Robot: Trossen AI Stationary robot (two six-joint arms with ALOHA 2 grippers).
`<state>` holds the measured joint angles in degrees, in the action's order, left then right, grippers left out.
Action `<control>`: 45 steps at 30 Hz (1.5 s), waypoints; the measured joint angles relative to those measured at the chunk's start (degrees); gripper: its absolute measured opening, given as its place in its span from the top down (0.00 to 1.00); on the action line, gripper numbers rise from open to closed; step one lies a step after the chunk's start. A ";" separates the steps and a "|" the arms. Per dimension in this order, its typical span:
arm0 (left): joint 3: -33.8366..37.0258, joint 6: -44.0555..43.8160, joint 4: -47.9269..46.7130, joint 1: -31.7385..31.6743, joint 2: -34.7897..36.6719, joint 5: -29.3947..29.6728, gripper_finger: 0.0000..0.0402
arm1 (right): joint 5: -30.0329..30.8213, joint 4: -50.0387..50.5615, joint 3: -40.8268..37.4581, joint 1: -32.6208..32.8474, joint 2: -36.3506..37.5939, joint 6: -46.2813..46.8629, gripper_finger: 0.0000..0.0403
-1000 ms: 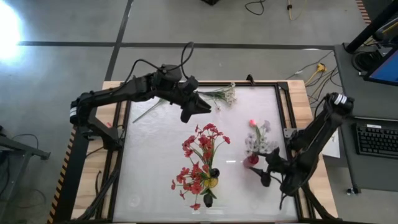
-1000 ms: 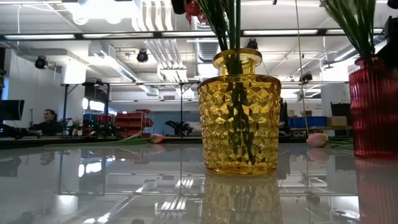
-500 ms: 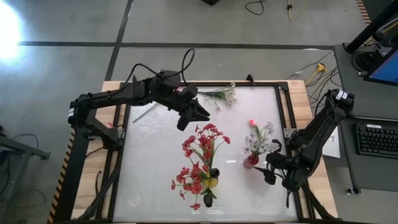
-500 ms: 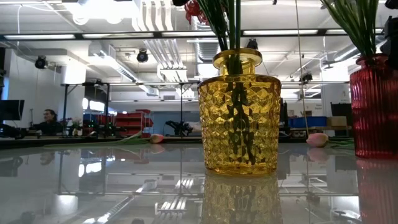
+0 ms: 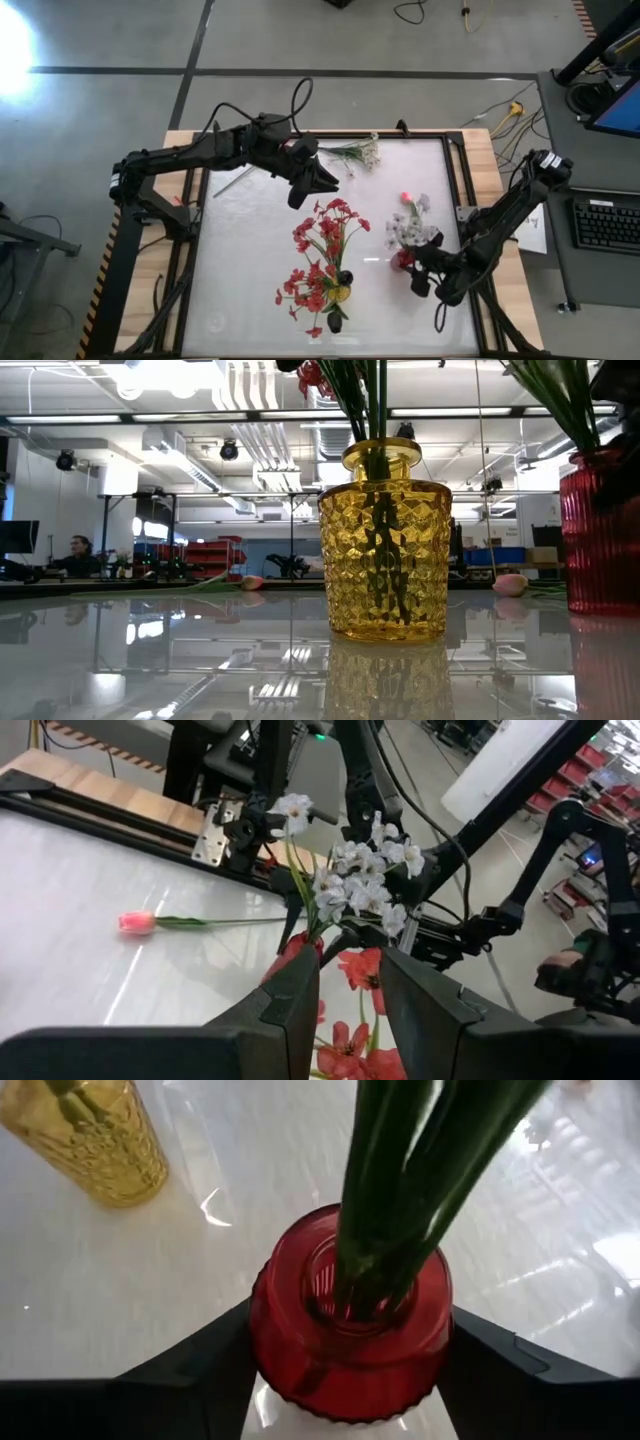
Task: Sort flowers into vase by color
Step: Adjust the red vase
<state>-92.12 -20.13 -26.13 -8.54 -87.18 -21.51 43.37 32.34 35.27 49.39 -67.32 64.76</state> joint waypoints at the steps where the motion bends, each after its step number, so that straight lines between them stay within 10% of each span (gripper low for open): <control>1: 0.00 -0.26 -0.02 0.10 0.00 0.02 0.75 | -0.21 0.01 0.01 0.03 -0.04 0.34 0.40; 12: 0.00 -0.29 -0.22 1.52 0.00 0.01 0.75 | -8.21 1.69 4.11 2.32 -0.40 -4.53 0.41; 21: 0.00 -1.02 -0.18 2.29 -0.02 0.21 0.75 | 4.33 1.67 4.79 13.83 -1.66 6.11 0.42; 45: 0.00 -3.80 -1.22 3.15 -0.01 1.96 0.75 | 0.05 2.14 9.25 15.34 -10.63 6.18 0.24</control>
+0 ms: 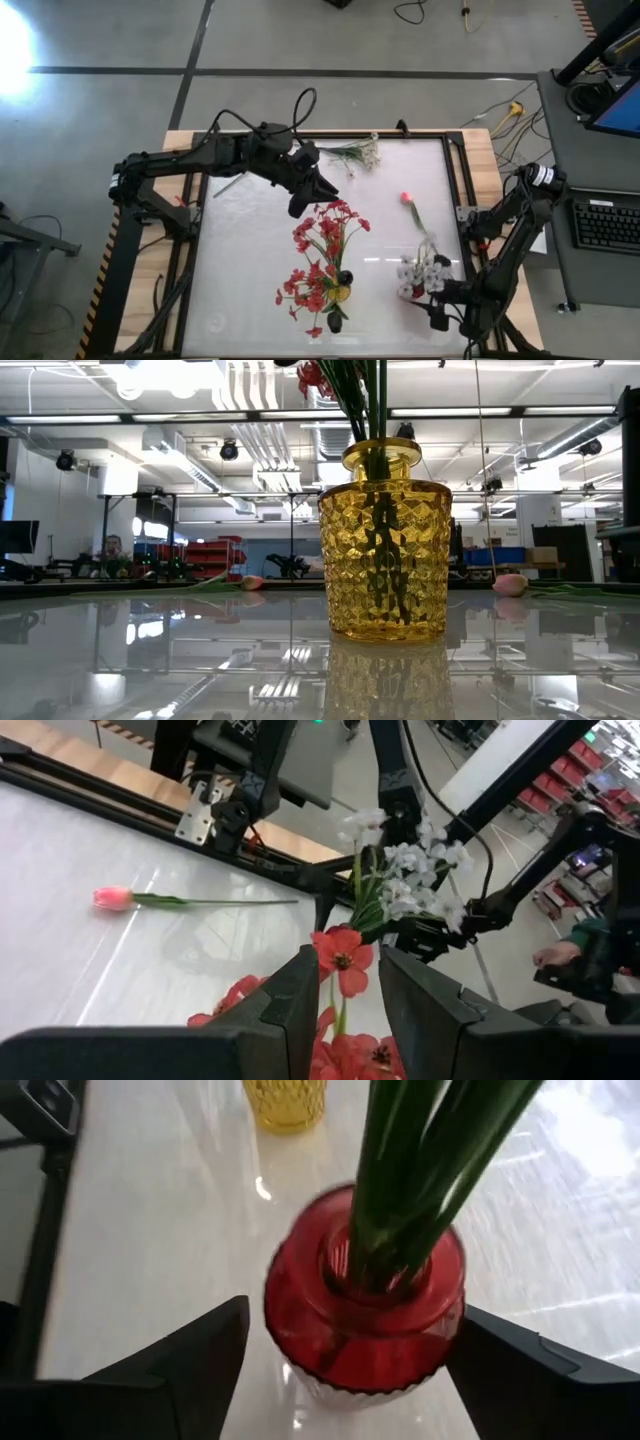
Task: Sort flowers into vase by color
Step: Adjust the red vase, then put the white flowers into the red vase
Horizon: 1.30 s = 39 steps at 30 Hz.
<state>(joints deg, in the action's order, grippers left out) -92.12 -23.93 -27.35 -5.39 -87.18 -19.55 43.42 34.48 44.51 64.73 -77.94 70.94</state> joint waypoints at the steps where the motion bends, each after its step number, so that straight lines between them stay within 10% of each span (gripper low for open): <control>1: 0.00 0.40 -0.19 0.00 0.07 -0.06 0.75 | -0.12 0.19 0.10 0.00 0.71 0.15 0.22; 19: 0.00 8.34 -6.44 -0.04 5.31 -0.36 0.75 | -29.21 38.38 14.98 0.02 17.68 6.65 0.19; 26: 0.00 12.58 -18.32 -0.29 6.24 9.14 0.75 | -22.16 56.05 26.68 -0.03 19.80 10.26 0.27; 39: 1.11 22.02 -25.38 -12.65 1.54 13.79 0.75 | 10.06 55.62 31.30 -5.87 25.37 16.51 0.29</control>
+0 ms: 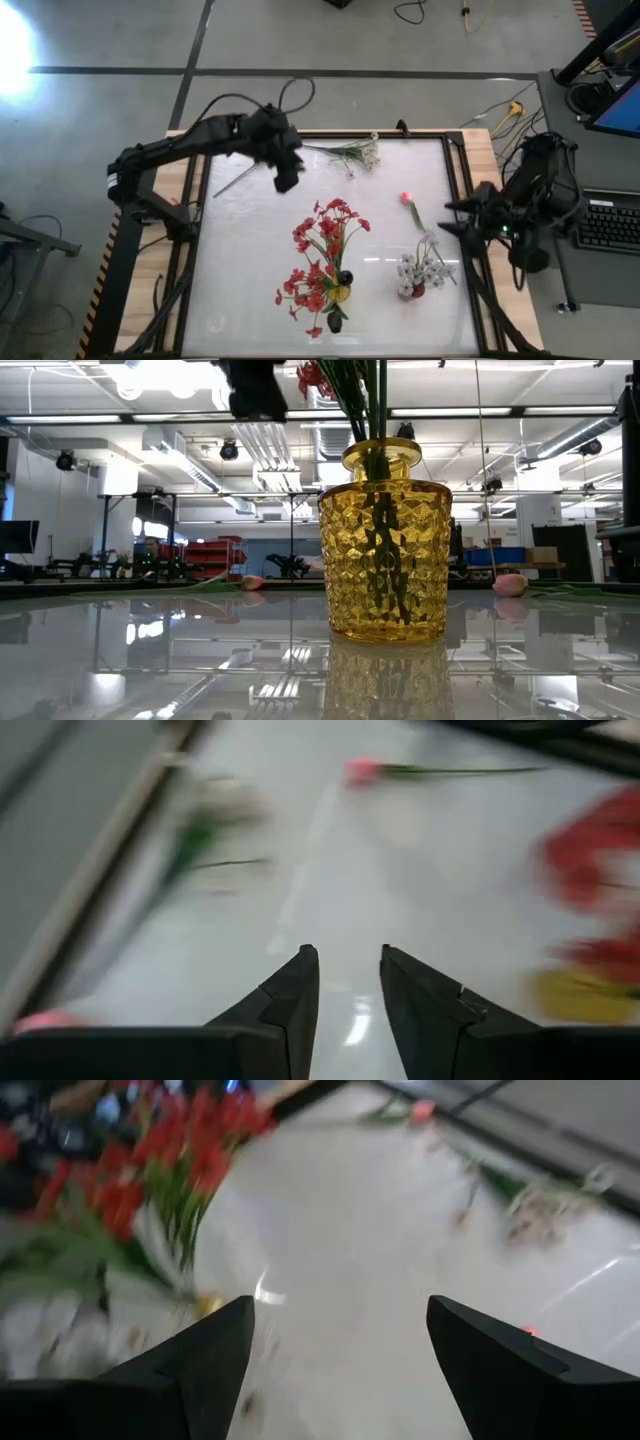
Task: Sort flowers into vase by color
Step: Put the white flowers into the red vase
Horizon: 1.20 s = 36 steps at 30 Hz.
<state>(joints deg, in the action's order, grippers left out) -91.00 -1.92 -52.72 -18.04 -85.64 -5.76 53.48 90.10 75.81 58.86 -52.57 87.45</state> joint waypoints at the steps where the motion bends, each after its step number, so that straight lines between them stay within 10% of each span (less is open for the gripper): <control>1: 0.00 1.46 0.02 -1.39 -0.55 1.45 0.75 | 1.22 0.00 0.00 -1.12 0.08 -0.10 0.29; 18: 0.02 31.02 -1.86 -26.39 -20.08 -7.73 0.70 | 12.55 -0.16 -0.04 -20.22 -1.99 -0.21 0.29; 28: -0.21 44.44 9.53 -27.00 -31.99 -10.12 0.56 | 12.52 -0.93 -0.07 -30.09 -5.64 6.10 0.29; 36: -4.12 49.81 11.76 -26.95 -38.72 -10.21 0.64 | 12.08 -2.50 -0.07 -30.98 -9.76 10.53 0.29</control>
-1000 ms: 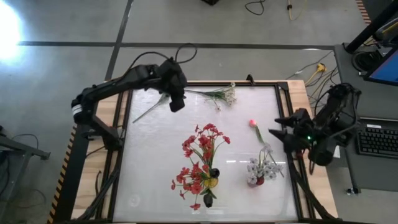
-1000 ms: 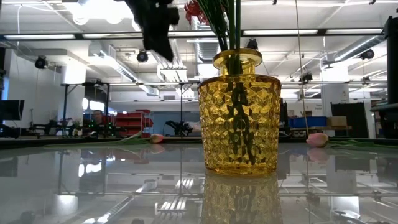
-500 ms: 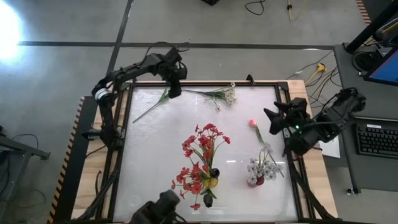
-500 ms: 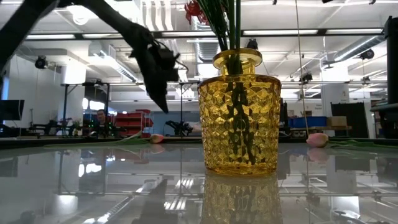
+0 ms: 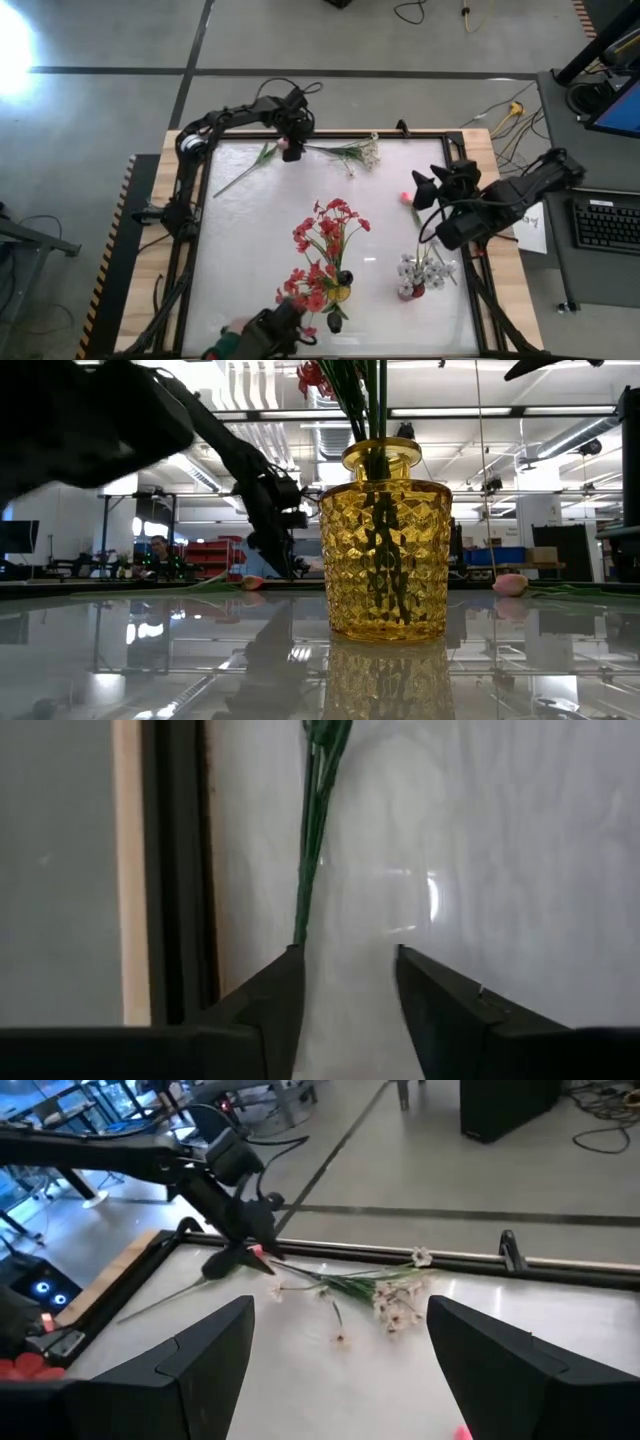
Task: Sort flowers into vase by color
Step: Put the white flowers into the red vase
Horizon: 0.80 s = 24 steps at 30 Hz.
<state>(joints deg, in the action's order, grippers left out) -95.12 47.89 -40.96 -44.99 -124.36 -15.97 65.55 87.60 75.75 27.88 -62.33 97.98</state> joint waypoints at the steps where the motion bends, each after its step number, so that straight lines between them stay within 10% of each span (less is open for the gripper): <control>1: -0.66 1.05 -0.08 0.00 -0.86 0.13 0.66 | -0.03 -0.13 0.00 0.02 -0.50 0.48 0.29; 24: -14.10 -8.49 -8.53 -0.34 -11.30 0.98 0.99 | -7.71 -13.14 0.00 0.13 -5.76 -2.44 0.29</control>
<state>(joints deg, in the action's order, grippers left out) -109.22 39.40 -49.49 -45.33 -135.66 -15.00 57.84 74.45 75.75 28.01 -68.09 95.54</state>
